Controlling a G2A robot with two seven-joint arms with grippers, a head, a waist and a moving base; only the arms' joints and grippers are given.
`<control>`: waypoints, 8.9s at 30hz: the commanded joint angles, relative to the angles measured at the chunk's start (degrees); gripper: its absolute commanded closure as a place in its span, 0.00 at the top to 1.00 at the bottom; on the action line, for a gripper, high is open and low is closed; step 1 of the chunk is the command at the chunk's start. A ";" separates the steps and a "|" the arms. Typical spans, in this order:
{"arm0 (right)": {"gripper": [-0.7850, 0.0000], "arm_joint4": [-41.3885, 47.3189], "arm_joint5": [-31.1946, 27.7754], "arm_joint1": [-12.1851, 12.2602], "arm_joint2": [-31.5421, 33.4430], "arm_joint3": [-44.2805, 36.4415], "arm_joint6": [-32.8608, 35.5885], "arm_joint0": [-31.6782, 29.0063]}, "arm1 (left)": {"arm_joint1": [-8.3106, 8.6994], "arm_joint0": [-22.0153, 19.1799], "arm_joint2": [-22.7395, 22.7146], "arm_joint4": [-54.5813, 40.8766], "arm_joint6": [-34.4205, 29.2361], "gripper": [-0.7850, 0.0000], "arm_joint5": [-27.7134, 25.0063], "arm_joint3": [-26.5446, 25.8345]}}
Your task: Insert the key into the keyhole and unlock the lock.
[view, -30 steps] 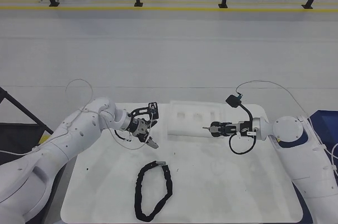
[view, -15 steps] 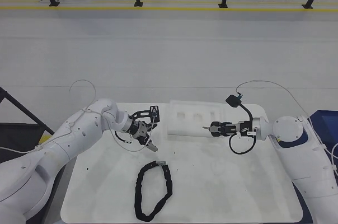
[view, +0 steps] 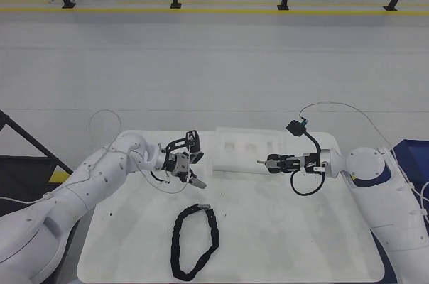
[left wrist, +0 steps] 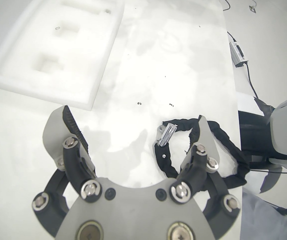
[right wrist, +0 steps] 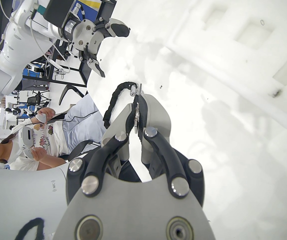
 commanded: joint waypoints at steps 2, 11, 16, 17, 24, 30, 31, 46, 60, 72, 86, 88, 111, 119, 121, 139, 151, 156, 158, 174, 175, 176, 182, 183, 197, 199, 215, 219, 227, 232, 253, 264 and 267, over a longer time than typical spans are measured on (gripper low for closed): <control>0.00 0.00 0.00 0.00 0.00 0.00 0.00 0.00 | 0.89 2.25 0.29 10.83 12.56 1.00 0.00 -0.68; 0.00 0.00 0.00 0.00 0.00 0.00 0.00 0.00 | 1.52 5.57 2.59 37.11 42.41 1.00 0.00 1.87; 0.00 0.00 0.00 0.00 0.00 0.00 0.00 0.00 | 0.86 6.36 3.90 44.54 50.78 1.00 0.11 5.31; 0.00 0.00 0.00 0.00 0.00 0.00 0.00 0.00 | 0.63 6.63 3.95 45.41 51.83 1.00 0.45 5.86; 0.00 0.00 0.00 0.00 0.00 0.00 0.00 0.00 | -1.39 8.55 4.22 50.79 55.05 1.00 5.52 8.75; 0.00 0.00 0.00 0.00 0.00 0.00 0.00 0.00 | -3.11 9.62 4.22 54.08 56.98 1.00 7.22 10.94; 0.00 0.00 0.00 0.00 0.00 0.00 0.00 0.00 | -3.32 9.74 4.22 54.87 57.47 1.00 7.41 11.28; 0.00 0.00 0.00 0.00 0.00 0.00 0.00 0.00 | -5.85 10.45 4.22 63.77 62.68 0.47 8.87 14.98; 0.00 0.00 0.00 0.00 0.00 0.00 0.00 0.00 | -7.34 9.73 3.17 64.65 64.51 0.00 8.35 17.78; 0.00 0.00 0.00 0.00 0.00 0.00 0.00 0.00 | -3.34 7.79 0.60 55.00 62.55 0.00 6.26 7.31; 0.00 -1.34 2.70 0.52 -0.49 -5.67 2.70 -1.28 | 2.63 7.81 -7.72 45.41 55.81 0.00 3.29 -7.51; 0.00 -1.42 4.20 0.81 0.03 -7.96 4.09 -1.62 | 2.71 8.33 -8.78 43.39 54.20 0.00 3.31 -9.09; 0.00 5.42 7.33 4.24 13.13 -28.67 10.29 -9.00 | -0.81 8.99 -14.16 43.07 48.48 0.00 9.43 -20.38; 0.00 5.42 7.33 4.24 13.13 -28.67 10.29 -9.00 | -1.14 9.08 -14.00 43.77 50.34 0.00 9.27 -20.00; 0.00 5.42 7.33 4.24 13.13 -28.67 10.29 -9.00 | -1.14 9.08 -14.00 43.77 50.34 0.00 9.27 -20.00; 0.00 0.08 14.71 4.97 13.03 -35.93 10.80 -9.45 | -1.01 12.34 -17.01 48.12 46.64 0.00 15.46 -22.39; 0.00 -9.80 24.51 6.15 12.12 -46.15 12.07 -9.36 | -3.67 11.18 -15.97 52.00 51.89 0.00 16.10 -19.34; 0.00 -12.54 27.52 6.41 11.14 -46.72 11.15 -9.02 | -4.78 10.36 -15.53 53.53 52.86 0.00 16.05 -17.89; 0.00 -13.24 28.23 6.49 10.60 -47.01 11.08 -8.89 | -5.14 10.15 -15.46 54.02 53.06 0.00 16.01 -17.45; 0.00 -11.75 32.23 6.92 8.47 -44.93 10.39 -7.03 | -7.06 10.46 -15.81 57.07 53.34 0.00 16.59 -16.10; 0.00 -11.52 32.35 6.95 8.42 -44.76 10.35 -6.96 | -7.12 10.52 -15.90 57.27 53.34 0.00 16.64 -16.08; 0.00 -11.33 32.49 6.98 8.39 -44.61 10.24 -6.89 | -7.18 10.59 -15.99 57.40 53.37 0.00 16.62 -16.05; 0.00 -10.68 33.36 7.19 8.15 -43.74 9.93 -6.58 | -7.49 10.96 -16.65 58.14 53.88 0.00 16.64 -15.86; 0.00 -10.53 33.42 7.23 8.11 -43.61 9.90 -6.53 | -7.53 11.04 -16.78 58.25 53.96 0.00 16.65 -15.83; 0.00 -9.20 34.01 7.70 7.15 -42.19 9.12 -5.78 | -7.79 12.17 -18.66 59.86 54.59 0.00 16.40 -15.96; 0.00 -8.79 33.98 7.77 7.03 -42.03 9.26 -5.70 | -7.80 12.36 -18.96 60.14 54.53 0.00 16.57 -16.00; 0.00 -8.64 35.59 8.29 5.40 -40.96 8.93 -4.70 | -7.99 13.34 -20.71 62.05 54.99 0.00 16.20 -16.50; 0.00 -8.39 35.80 8.39 4.95 -40.48 9.02 -4.20 | -7.96 13.48 -21.08 63.45 54.89 0.00 16.72 -16.88; 0.00 -8.18 36.45 8.47 3.31 -39.44 8.97 -2.67 | -7.96 13.98 -21.61 65.00 54.38 0.00 16.60 -17.92; 0.00 -8.20 36.94 8.50 2.18 -38.48 8.90 -1.70 | -8.01 14.19 -21.93 65.36 54.62 0.00 16.18 -18.21; 1.00 -6.99 37.56 8.56 -1.00 -36.52 7.13 0.65 | -9.02 14.29 -22.41 62.09 52.78 0.00 11.22 -16.63; 1.00 -5.42 22.41 9.20 1.46 -37.96 7.07 0.96 | -10.27 13.29 -22.40 53.02 51.96 0.00 1.34 -11.33; 1.00 -7.32 15.84 9.66 2.45 -38.90 7.96 0.31 | -10.53 13.11 -22.25 50.01 51.12 0.00 0.00 -9.61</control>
